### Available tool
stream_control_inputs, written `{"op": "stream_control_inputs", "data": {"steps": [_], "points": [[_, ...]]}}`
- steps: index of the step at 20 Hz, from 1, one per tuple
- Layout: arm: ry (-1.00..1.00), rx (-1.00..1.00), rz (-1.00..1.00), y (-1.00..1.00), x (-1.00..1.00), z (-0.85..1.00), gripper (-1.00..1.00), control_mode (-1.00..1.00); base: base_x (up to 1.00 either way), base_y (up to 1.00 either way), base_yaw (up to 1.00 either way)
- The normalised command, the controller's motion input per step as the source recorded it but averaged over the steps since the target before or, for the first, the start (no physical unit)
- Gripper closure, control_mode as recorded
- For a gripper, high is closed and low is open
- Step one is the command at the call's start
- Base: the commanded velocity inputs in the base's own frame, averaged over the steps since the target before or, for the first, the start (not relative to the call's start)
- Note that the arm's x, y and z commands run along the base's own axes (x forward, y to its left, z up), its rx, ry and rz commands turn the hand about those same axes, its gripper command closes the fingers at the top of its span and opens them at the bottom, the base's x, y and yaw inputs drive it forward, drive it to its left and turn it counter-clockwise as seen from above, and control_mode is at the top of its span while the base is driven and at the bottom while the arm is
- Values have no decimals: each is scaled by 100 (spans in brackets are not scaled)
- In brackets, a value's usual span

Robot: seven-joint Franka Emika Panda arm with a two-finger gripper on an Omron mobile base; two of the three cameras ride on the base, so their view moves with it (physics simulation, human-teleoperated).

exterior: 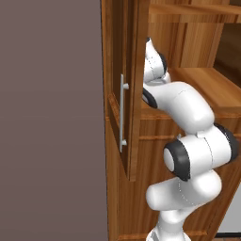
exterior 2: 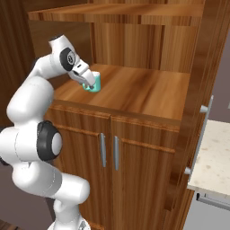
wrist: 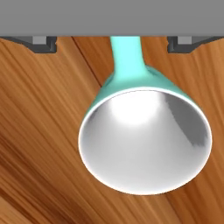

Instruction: There is a tray on the dining counter. Grab the cup, mug, and pitcher and place them on the tray. The pitcher may be placed next to the tray if it cannot fit the tray.

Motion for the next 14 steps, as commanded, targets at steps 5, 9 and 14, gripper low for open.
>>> {"op": "stream_control_inputs", "data": {"steps": [5, 9, 14], "points": [[1, 0, -3, 0, 15, -12, -100, -100, 0, 0, 0], [0, 0, -3, 0, 6, -15, -100, -100, 0, 0, 0], [0, -3, -4, 0, 13, -12, 100, -100, 0, 0, 0]]}}
